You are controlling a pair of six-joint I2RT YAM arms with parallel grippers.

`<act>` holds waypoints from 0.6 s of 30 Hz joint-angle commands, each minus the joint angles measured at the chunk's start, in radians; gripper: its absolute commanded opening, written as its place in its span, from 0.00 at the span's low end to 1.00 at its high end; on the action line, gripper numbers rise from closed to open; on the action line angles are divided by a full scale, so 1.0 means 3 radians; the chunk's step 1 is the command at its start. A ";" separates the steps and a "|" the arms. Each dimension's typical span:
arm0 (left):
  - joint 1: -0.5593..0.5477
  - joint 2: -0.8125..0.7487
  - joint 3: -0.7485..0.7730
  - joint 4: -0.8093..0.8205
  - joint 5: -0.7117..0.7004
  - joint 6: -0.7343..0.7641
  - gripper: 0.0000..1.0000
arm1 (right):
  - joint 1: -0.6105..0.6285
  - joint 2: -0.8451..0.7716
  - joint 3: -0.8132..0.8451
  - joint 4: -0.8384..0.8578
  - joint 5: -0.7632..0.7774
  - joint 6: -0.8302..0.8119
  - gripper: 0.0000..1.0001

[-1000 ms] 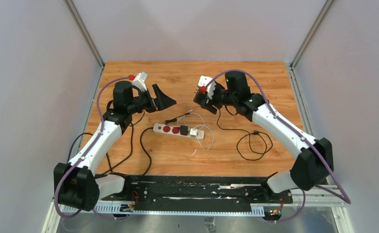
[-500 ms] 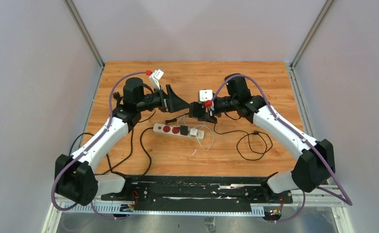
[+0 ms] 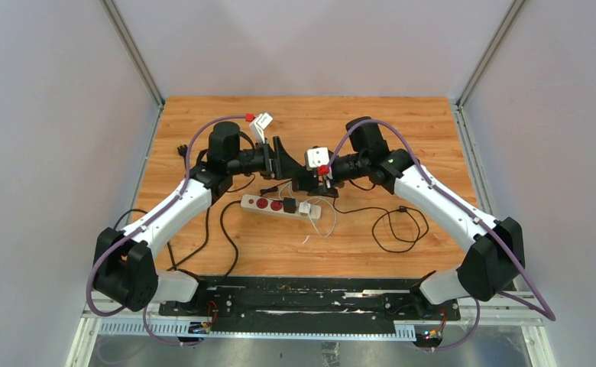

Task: Insert the plug

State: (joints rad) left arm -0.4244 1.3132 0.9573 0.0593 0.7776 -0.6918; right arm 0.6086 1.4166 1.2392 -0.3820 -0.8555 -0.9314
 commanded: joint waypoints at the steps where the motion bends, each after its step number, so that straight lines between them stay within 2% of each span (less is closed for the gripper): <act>1: -0.0059 0.0087 0.0124 0.0060 0.0093 -0.0041 0.71 | 0.0082 0.0010 0.0163 -0.0090 -0.0070 -0.0173 0.19; 6: -0.0112 0.0119 0.0139 0.0061 0.0148 -0.0034 0.51 | 0.0083 0.0038 0.0199 -0.0102 0.0023 -0.0181 0.19; 8: -0.0114 0.0110 0.0121 0.0063 0.0142 -0.0036 0.36 | 0.0083 0.0036 0.0200 -0.0099 0.0026 -0.0181 0.21; 11: -0.0114 0.0084 0.0104 0.0062 0.0092 -0.0035 0.03 | 0.0083 0.0024 0.0195 -0.0093 0.0069 -0.0155 0.30; 12: -0.0114 0.0071 0.0097 0.0065 0.0064 -0.0029 0.00 | 0.0086 0.0023 0.0199 -0.0087 0.0099 -0.0128 0.36; 14: -0.0114 0.0037 0.0087 0.0067 -0.0028 0.0000 0.00 | 0.0085 0.0007 0.0186 -0.0040 0.0173 -0.0033 0.44; 17: -0.0114 -0.0022 0.0077 0.0076 -0.0177 0.0110 0.00 | 0.0083 -0.0086 0.0075 0.0367 0.0434 0.0442 0.73; 18: -0.0114 -0.0056 0.0055 0.0128 -0.0260 0.0156 0.00 | 0.0083 -0.0139 0.0016 0.0584 0.0576 0.0679 0.77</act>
State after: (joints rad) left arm -0.4423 1.3434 0.9699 0.0525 0.7616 -0.7494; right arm 0.6224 1.4212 1.2629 -0.3855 -0.7940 -0.9627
